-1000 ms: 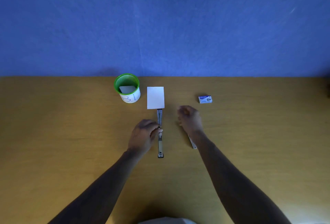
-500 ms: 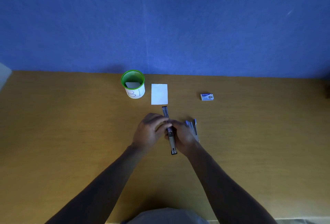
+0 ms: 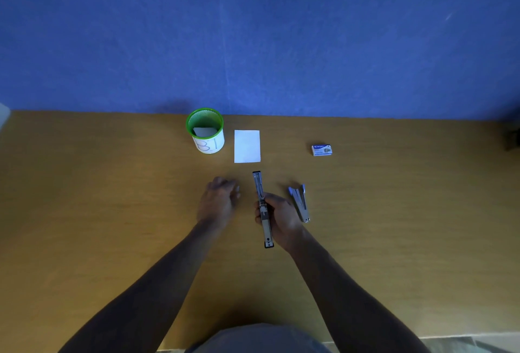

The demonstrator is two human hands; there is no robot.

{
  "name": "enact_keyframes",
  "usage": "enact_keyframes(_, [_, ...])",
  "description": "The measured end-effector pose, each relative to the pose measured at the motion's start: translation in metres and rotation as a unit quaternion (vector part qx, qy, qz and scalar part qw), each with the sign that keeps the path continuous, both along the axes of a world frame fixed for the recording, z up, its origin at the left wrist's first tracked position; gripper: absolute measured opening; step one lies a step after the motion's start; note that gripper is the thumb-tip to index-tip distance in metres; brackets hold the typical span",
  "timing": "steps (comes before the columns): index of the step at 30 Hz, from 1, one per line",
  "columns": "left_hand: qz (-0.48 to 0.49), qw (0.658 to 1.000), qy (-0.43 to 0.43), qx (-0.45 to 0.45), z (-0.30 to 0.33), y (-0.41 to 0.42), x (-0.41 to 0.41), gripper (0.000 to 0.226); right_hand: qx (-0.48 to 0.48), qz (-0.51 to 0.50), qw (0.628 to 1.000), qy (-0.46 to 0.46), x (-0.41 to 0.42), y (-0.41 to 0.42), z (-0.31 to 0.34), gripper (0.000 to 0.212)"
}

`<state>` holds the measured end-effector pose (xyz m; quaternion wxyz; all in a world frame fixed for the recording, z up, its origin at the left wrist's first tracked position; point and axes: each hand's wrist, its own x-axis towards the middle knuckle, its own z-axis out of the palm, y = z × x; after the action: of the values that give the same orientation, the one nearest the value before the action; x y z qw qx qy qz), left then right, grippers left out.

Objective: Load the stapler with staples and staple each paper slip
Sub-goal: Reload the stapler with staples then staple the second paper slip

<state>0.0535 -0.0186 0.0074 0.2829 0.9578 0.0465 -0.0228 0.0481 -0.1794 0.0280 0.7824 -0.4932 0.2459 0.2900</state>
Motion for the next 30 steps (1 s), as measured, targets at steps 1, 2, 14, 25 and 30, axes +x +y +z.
enact_keyframes(1, [-0.013,1.000,0.005,0.009,0.000,-0.001,0.002,0.023,-0.003,0.002,1.000,0.000,0.000,0.000,0.000,0.020])
enact_keyframes(2, [-0.026,0.999,0.011,0.021,-0.001,-0.002,0.004,0.022,-0.005,0.005,1.000,-0.001,-0.001,0.000,0.000,0.019])
enact_keyframes(14, [-0.010,0.997,-0.033,-0.073,0.007,-0.006,0.013,0.014,-0.003,-0.001,1.000,-0.007,0.003,-0.002,0.000,0.015])
enact_keyframes(25, [-0.103,0.982,-0.096,-0.125,0.037,-0.023,0.014,0.021,0.002,0.020,0.999,-0.032,0.003,0.003,0.007,0.017])
enact_keyframes(30, [-0.107,0.985,-0.085,-0.108,0.038,-0.025,0.015,0.019,-0.009,0.024,0.999,-0.037,0.003,0.003,0.010,0.018])
